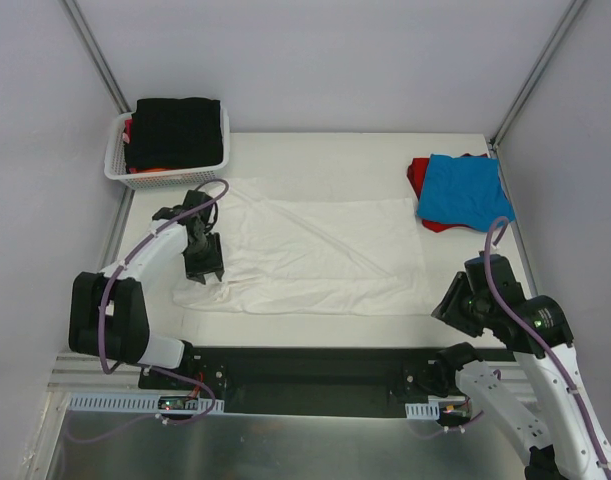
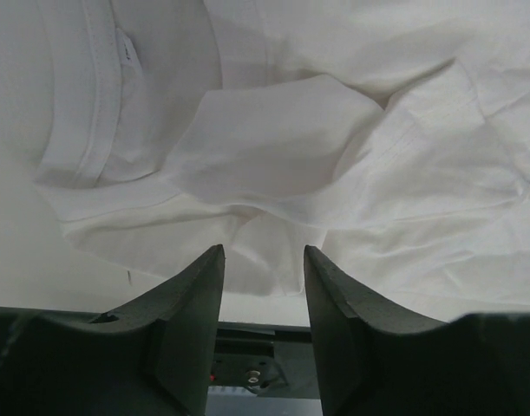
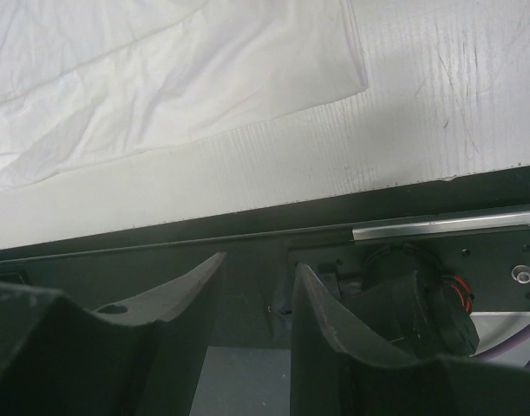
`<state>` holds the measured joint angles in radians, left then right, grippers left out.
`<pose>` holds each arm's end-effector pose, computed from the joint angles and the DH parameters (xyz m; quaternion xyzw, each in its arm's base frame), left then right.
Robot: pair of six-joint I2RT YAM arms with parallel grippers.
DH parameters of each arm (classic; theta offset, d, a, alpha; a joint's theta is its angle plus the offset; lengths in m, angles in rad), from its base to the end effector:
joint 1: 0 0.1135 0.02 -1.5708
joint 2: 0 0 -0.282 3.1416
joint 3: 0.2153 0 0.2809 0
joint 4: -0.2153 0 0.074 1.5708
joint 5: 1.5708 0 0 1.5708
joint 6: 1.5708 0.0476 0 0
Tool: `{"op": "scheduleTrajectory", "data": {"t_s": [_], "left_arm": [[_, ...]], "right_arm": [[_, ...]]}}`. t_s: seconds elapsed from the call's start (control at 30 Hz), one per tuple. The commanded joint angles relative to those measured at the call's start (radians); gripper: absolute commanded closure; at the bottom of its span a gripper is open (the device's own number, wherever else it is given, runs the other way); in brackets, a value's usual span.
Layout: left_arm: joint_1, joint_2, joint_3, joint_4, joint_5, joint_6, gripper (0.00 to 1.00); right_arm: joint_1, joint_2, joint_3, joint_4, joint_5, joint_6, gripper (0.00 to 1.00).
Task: Fold and stack the t-shirts
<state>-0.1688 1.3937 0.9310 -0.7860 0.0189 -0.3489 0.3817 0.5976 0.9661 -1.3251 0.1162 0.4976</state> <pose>0.2770 -0.0481 0.2070 -0.0872 0.9832 -0.0501 0.1526 0.0866 0.0288 0.3279 0.0726 0.9490 0.0784 0.2966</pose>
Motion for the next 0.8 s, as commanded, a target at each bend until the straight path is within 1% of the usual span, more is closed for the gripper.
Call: {"op": "scheduleTrajectory", "data": {"t_s": [0.0,0.23,0.37,0.53,0.77], "left_arm": [[0.002,0.048,0.020,0.021,-0.013,0.016,0.56],[0.002,0.102,0.015,0.063,-0.013,0.021,0.55],[0.002,0.131,0.020,0.082,-0.056,0.014,0.56],[0.002,0.130,0.038,0.093,-0.126,0.007,0.56],[0.002,0.131,0.066,0.094,-0.168,-0.001,0.55]], "right_arm": [[0.005,-0.015,0.025,-0.097,0.016,0.012,0.59],[0.003,-0.035,0.026,-0.120,0.027,0.015,0.59],[0.005,-0.036,0.029,-0.121,0.022,0.015,0.59],[0.005,-0.039,0.028,-0.126,0.023,0.013,0.59],[0.005,-0.028,0.033,-0.123,0.022,0.012,0.59]]}}
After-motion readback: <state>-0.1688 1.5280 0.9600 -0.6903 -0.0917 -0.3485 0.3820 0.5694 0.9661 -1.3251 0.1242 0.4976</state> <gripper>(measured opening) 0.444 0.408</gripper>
